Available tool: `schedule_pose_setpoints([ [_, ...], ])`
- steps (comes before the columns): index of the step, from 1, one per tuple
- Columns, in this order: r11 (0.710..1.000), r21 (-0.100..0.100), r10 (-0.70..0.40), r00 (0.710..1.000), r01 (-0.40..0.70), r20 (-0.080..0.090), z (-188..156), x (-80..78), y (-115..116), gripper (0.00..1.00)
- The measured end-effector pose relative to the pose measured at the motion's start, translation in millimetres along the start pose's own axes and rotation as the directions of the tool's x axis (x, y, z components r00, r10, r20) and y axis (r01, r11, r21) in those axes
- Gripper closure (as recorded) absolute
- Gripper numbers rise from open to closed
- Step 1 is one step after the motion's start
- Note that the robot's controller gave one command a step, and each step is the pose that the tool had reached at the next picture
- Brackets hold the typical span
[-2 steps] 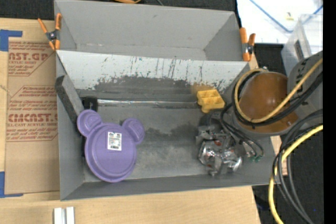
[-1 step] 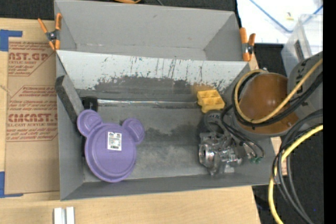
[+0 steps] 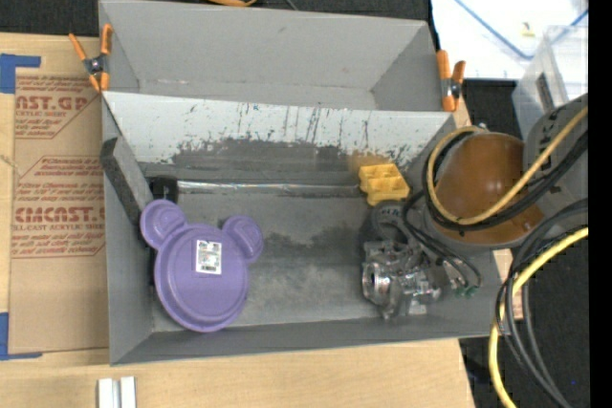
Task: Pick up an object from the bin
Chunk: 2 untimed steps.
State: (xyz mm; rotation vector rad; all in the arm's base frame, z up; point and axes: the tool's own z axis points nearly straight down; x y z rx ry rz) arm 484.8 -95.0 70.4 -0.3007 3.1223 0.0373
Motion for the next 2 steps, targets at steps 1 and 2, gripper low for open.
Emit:
schedule_pose_setpoints([
  [1, 0.976, -0.003, -0.218, 0.976, 0.218, -0.003, 3, -21.1, 51, 1.00],
  [2, 0.979, -0.008, -0.204, 0.979, 0.204, -0.010, -22, -18.9, 48, 1.00],
])
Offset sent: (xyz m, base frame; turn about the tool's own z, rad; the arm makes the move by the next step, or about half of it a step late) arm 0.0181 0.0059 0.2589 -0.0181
